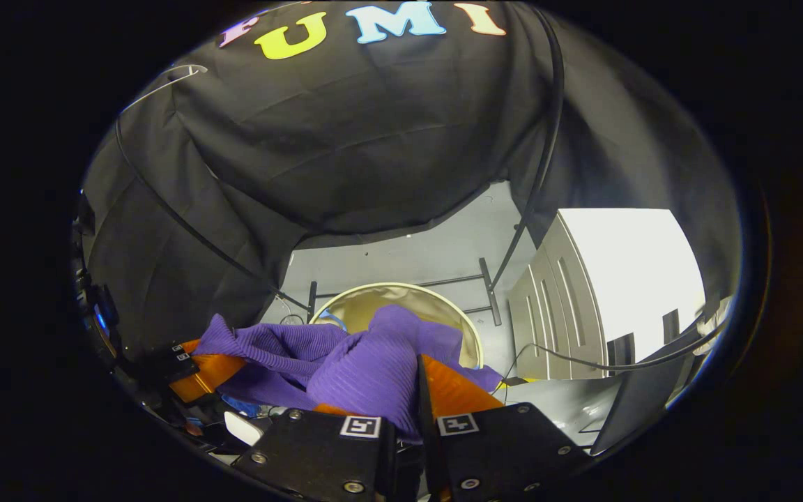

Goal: Grasp the clothes on the hanger with both hands and then place them into the laundry hamper below.

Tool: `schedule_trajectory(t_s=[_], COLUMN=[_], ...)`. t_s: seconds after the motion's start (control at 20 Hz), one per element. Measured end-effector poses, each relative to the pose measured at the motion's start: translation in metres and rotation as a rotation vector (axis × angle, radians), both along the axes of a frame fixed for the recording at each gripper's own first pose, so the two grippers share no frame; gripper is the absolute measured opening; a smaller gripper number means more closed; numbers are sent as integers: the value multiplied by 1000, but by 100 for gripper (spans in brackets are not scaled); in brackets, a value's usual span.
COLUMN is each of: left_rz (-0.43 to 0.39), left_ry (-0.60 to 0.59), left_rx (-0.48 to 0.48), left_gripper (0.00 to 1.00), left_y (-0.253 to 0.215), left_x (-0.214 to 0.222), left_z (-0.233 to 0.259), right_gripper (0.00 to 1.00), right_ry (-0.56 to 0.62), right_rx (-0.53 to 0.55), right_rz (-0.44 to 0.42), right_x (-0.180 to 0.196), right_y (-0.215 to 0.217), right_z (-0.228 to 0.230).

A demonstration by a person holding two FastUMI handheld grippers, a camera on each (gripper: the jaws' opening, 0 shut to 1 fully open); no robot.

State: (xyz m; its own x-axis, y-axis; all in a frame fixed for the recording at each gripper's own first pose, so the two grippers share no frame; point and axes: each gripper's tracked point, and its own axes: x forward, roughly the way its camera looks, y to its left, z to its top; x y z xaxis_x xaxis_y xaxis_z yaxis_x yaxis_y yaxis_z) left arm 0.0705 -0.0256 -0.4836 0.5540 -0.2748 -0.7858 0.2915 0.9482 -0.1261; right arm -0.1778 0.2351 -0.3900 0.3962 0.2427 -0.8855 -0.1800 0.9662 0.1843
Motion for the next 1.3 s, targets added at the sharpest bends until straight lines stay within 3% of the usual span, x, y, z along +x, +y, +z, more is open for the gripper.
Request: schedule_trajectory(t_s=[0.05,0.15,0.2,0.25,0.3,0.45,0.55,0.6,0.75,0.85,0.9,1.0,1.1,1.15,1.25,1.3], left_rz=[2,10,4,-3,-12,-24,-15,-6,1,4,8,17,27,31,42,49], left_ry=[6,6,-1,-14,-28,-60,-87,-103,-162,-203,-226,-270,-317,-345,-412,-439], left_rx=[-6,-6,-4,3,15,22,25,39,68,70,67,49,30,19,11,9], left_gripper=[12,12,12,23,33,65,88,100,95,100,95,100,100,95,100,95], left_y=[-1,4,3,3,5,5,9,14,21,24,26,26,26,26,26,27], left_x=[-1,-3,-2,0,0,5,8,11,20,26,30,42,57,65,81,85], left_z=[0,3,8,13,19,34,46,54,78,98,110,138,172,191,233,250], right_gripper=[17,31,33,37,34,59,81,86,96,96,96,96,96,96,95,96], right_ry=[-4,-11,-17,-24,-32,-61,-92,-111,-169,-206,-231,-292,-355,-392,-465,-499], right_rx=[14,31,33,38,45,48,42,36,16,2,-6,-32,-71,-92,-137,-152], right_rz=[-9,-28,-34,-39,-42,-47,-57,-67,-103,-129,-142,-171,-194,-206,-228,-235], right_x=[0,4,6,8,10,14,19,21,28,32,34,42,49,54,62,65], right_y=[2,4,4,4,6,2,-4,-8,-25,-41,-49,-70,-93,-106,-128,-135], right_z=[3,8,12,17,20,36,47,53,76,94,104,128,157,174,205,218])
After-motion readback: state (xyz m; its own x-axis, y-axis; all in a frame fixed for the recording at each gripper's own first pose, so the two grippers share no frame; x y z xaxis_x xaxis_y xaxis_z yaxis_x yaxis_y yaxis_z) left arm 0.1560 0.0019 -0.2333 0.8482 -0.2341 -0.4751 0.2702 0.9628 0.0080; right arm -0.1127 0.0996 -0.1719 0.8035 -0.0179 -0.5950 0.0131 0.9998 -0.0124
